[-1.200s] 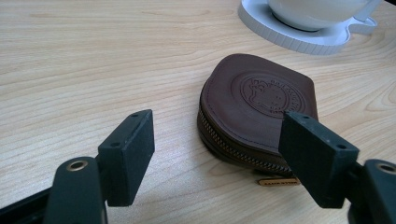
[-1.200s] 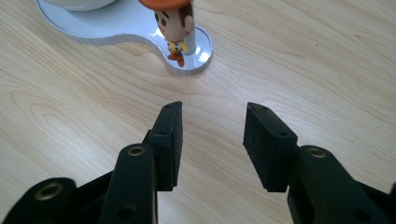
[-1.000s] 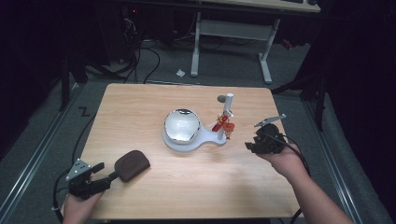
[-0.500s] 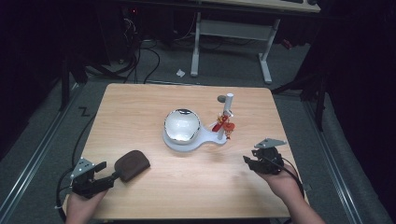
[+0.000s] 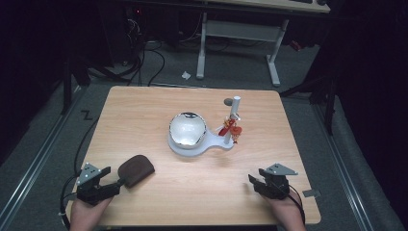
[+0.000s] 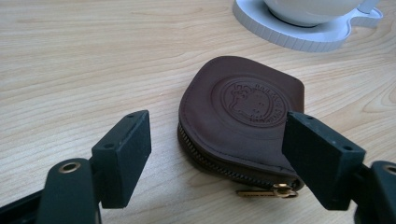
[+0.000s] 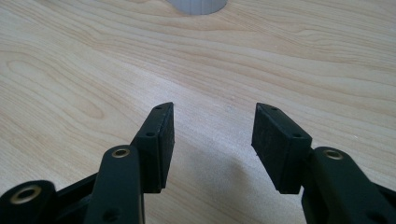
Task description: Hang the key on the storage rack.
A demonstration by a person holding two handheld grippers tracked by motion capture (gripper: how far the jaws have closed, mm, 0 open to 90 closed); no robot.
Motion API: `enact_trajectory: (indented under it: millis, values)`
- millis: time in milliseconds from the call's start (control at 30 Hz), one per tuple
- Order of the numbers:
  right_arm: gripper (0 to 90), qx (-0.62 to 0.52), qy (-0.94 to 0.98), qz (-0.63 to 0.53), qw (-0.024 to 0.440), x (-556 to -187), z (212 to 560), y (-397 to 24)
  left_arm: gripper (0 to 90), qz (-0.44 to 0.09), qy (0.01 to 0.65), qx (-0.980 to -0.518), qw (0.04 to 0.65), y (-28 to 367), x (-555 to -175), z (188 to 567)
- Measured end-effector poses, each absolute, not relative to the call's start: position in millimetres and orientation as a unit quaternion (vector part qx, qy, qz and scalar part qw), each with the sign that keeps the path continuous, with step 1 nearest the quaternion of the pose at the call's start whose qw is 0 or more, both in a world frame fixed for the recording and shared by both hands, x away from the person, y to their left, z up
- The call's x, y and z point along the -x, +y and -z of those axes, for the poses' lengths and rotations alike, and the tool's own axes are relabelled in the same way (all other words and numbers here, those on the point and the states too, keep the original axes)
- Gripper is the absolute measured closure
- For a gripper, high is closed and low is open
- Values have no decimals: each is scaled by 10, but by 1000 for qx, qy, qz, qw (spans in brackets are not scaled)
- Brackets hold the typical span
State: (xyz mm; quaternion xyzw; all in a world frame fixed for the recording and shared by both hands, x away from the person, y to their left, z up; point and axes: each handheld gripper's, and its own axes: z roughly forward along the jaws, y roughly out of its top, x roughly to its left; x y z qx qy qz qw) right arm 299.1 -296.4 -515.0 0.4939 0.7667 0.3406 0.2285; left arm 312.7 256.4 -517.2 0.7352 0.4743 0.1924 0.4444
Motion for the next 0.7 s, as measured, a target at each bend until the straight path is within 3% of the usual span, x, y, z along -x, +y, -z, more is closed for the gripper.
enact_trajectory:
  millis: [433,700]
  values:
    - [487,-502,750,-353,246,-2809,5204,-3011,260,-189,474,-733,451,2562,-3163,5156]
    - [490,-495,754,-359,240,-2790,5233,-2982,384,-185,495,-703,476,2730,-3146,5130]
